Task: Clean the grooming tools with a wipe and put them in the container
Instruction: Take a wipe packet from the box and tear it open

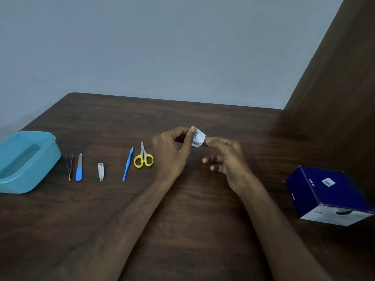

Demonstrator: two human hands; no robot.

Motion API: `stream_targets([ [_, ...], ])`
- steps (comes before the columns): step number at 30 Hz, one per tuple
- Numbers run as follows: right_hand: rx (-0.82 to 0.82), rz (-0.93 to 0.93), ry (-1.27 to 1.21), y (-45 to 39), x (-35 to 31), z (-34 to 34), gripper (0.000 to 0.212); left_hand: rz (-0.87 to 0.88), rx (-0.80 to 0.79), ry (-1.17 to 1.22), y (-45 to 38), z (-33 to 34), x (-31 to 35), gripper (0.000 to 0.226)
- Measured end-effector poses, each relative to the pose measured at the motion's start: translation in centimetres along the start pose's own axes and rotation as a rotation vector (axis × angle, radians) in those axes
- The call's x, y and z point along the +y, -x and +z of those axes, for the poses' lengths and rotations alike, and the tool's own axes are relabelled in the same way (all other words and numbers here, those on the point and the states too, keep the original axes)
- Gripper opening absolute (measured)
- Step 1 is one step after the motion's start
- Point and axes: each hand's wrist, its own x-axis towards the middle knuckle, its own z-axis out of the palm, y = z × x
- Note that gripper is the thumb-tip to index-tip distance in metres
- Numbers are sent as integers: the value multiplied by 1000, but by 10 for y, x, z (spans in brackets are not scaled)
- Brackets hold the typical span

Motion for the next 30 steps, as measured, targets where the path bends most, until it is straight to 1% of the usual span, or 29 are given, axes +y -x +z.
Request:
stream_targets([
  [2, -6, 8, -7, 0, 0, 0, 15, -43, -24, 75, 1, 1, 0, 20],
  [4, 11, 3, 24, -1, 2, 0, 13, -97, -78, 163, 2, 3, 1, 20],
  [6, 31, 4, 33, -3, 4, -1, 12, -117, -116, 202, 3, 4, 1, 18],
  [12, 64, 26, -20, -6, 4, -6, 17, -146, -133, 212, 2, 4, -2, 17],
  [16, 102, 28, -123, -7, 2, -10, 17, -194, -93, 179, 0, 5, -7, 22],
  [19, 233, -48, -134, -11, 4, -17, 17, -212, -114, 113, 1, 5, -10, 22],
  [22, 386, -185, -108, -14, 6, -23, 14, -231, -225, 101, 3, 9, -12, 11],
  [23, 429, -231, -103, -14, 5, -24, 13, -235, -265, 88, 4, 11, -12, 11],
  [24, 463, -271, -96, -13, 4, -24, 14, -222, -298, 71, 5, 14, -13, 17],
  [26, 496, -339, -90, -10, 0, -25, 16, -159, -351, 38, 8, 19, -9, 28],
  [27, 503, -365, -91, -9, -2, -25, 16, -128, -363, 30, 10, 23, -4, 30],
  [30, 529, -415, -68, -8, -4, -25, 13, -49, -335, -7, 8, 39, 9, 24],
])
